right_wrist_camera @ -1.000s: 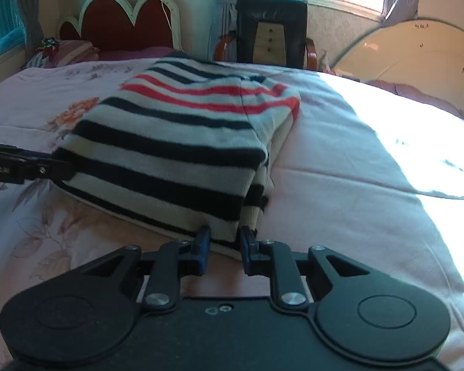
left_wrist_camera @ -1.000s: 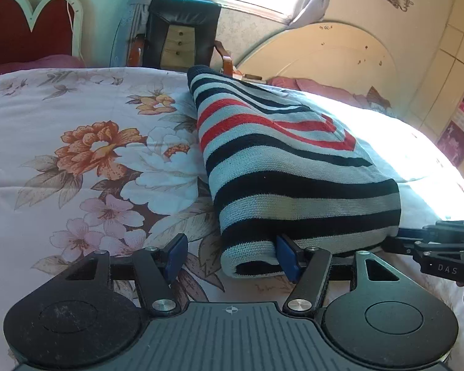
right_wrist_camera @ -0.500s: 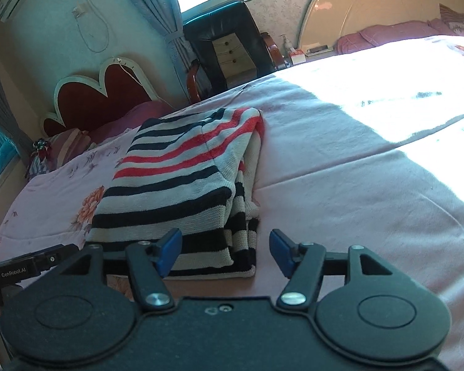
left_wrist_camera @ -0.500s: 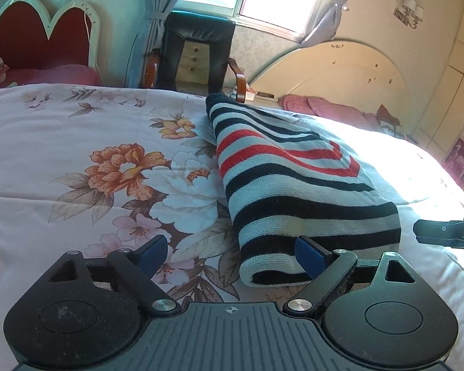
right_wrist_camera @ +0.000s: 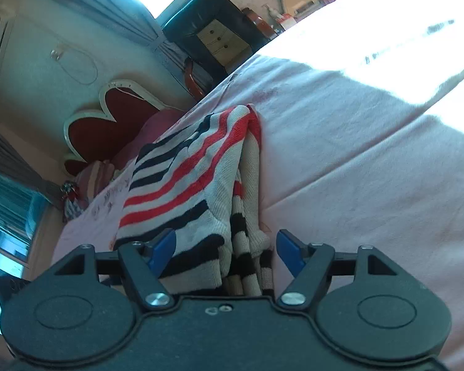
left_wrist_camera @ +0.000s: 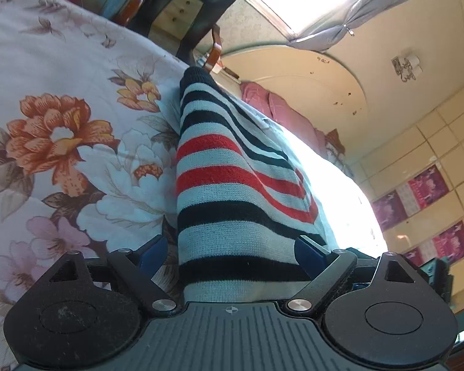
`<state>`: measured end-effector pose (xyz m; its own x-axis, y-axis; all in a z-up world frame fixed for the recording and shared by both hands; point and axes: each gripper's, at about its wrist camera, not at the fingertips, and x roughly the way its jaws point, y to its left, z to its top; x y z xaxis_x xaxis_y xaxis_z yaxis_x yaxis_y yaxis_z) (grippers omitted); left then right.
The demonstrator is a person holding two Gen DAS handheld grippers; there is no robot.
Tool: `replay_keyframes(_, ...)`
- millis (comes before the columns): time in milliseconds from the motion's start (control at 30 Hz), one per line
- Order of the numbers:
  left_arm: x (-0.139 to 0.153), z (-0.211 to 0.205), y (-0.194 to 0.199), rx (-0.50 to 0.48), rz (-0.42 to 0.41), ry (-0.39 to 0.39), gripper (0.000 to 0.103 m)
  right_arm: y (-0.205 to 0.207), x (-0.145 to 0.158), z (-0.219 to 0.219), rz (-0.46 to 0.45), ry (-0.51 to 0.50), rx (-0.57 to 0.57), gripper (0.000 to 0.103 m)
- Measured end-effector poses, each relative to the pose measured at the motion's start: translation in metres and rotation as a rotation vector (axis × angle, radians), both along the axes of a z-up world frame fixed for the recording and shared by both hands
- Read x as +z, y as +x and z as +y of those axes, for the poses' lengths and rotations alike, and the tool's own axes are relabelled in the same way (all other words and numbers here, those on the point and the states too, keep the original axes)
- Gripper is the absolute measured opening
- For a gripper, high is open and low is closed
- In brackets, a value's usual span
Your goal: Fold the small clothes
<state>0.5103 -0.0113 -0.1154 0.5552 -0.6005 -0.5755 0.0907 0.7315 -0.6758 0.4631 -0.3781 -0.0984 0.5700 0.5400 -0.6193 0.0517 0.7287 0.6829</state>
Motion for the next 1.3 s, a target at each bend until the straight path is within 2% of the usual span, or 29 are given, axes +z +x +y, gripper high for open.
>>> replay_keyframes(100,-0.014,-0.004,0.019,-0.031,0.045,-0.01,0.088,0.019,-0.018,-0.012,0.051,0.116,-0.014,0.071)
replay_keyframes(267,-0.029,-0.014,0.037,-0.068,0.039,-0.033,0.086,0.042,-0.036,-0.012,0.071,0.142,0.06,0.072)
replay_keyframes(333,-0.032,-0.017,0.045,-0.073,0.032,-0.033,0.082,0.051,-0.037,-0.007,0.066,0.136,0.107,0.07)
replay_keyframes(400,-0.034,-0.021,0.054,-0.075,0.034,-0.041,0.074,0.061,-0.037,0.0,0.07,0.122,0.138,0.065)
replay_keyframes(467,-0.037,-0.027,0.063,-0.075,0.037,-0.046,0.07,0.069,-0.037,0.008,0.074,0.109,0.162,0.054)
replay_keyframes(633,-0.033,-0.043,0.079,-0.092,0.021,-0.011,0.07,0.081,-0.038,0.023,0.053,0.12,0.192,0.055)
replay_keyframes(700,-0.033,-0.045,0.08,-0.091,0.01,0.003,0.064,0.079,-0.035,0.026,0.038,0.101,0.2,0.052)
replay_keyframes(733,-0.032,-0.048,0.08,-0.096,-0.001,0.021,0.06,0.078,-0.033,0.028,0.029,0.083,0.201,0.046)
replay_keyframes(867,-0.022,-0.056,0.075,-0.099,-0.043,0.071,0.051,0.07,-0.027,0.03,-0.024,0.024,0.207,0.037)
replay_keyframes(1300,0.025,-0.051,0.061,-0.147,-0.105,0.084,0.049,0.048,0.016,0.045,-0.129,-0.033,0.208,0.034)
